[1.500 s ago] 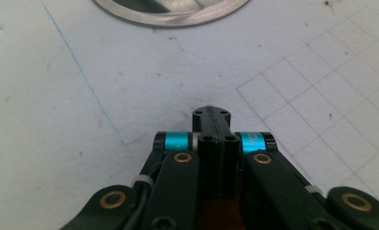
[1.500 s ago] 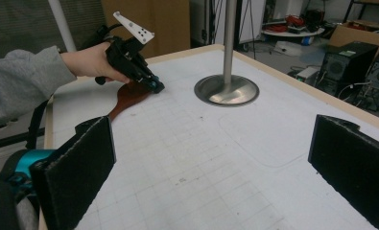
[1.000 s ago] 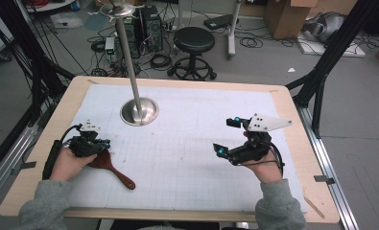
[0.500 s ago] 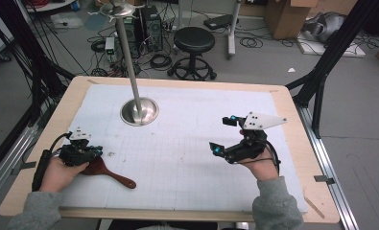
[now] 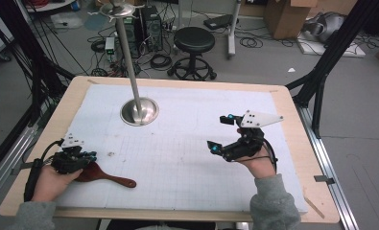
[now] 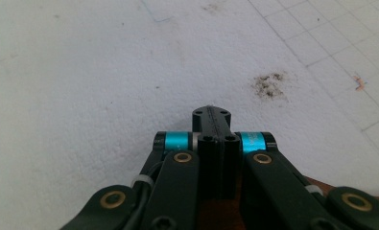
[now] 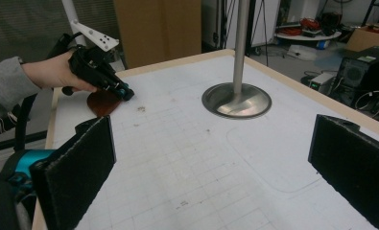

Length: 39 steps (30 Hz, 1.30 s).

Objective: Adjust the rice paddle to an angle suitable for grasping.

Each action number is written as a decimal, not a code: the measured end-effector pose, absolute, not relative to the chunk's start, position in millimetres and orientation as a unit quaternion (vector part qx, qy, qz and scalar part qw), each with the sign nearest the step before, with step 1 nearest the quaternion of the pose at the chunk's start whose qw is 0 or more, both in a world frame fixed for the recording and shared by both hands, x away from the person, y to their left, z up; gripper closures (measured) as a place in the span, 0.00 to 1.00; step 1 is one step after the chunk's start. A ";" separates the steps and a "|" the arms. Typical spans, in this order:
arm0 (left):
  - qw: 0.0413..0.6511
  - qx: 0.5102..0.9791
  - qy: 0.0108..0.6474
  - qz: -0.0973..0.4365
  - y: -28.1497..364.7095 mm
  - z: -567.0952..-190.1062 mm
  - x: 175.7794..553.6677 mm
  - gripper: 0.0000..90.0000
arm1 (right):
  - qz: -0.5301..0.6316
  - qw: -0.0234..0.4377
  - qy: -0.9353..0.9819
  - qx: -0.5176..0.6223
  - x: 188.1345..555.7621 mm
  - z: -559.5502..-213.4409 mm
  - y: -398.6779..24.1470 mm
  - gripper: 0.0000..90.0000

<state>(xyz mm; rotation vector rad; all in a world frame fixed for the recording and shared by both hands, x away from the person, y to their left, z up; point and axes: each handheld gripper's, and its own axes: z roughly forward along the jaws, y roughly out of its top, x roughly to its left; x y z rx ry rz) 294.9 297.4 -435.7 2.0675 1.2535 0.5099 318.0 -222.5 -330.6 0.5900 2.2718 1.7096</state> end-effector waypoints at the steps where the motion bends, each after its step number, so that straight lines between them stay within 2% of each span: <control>1: 0.331 0.788 0.481 0.193 298.2 -435.8 293.5 0.99 | 0.584 0.119 0.777 0.203 318.2 -330.8 -222.4 0.01; 8: 0.331 0.787 0.477 0.208 297.5 -435.6 291.2 0.99 | 0.584 0.120 0.778 0.198 318.4 -330.6 -220.3 0.01; 12: 0.366 0.775 0.464 0.223 291.2 -422.6 281.1 0.99 | 0.586 0.119 0.776 0.199 318.3 -330.0 -219.8 0.01; 17: 0.390 0.770 0.456 0.218 284.7 -415.6 265.3 0.99 | 0.587 0.119 0.776 0.199 319.5 -330.1 -221.5 0.01; 25: 0.408 0.788 0.416 0.198 264.2 -414.4 232.5 0.99 | 0.593 0.120 0.771 0.201 318.6 -328.7 -223.6 0.01; 39: 0.386 0.816 0.396 0.169 251.7 -431.6 212.7 0.99 | 0.593 0.121 0.771 0.200 319.0 -328.9 -223.0 0.01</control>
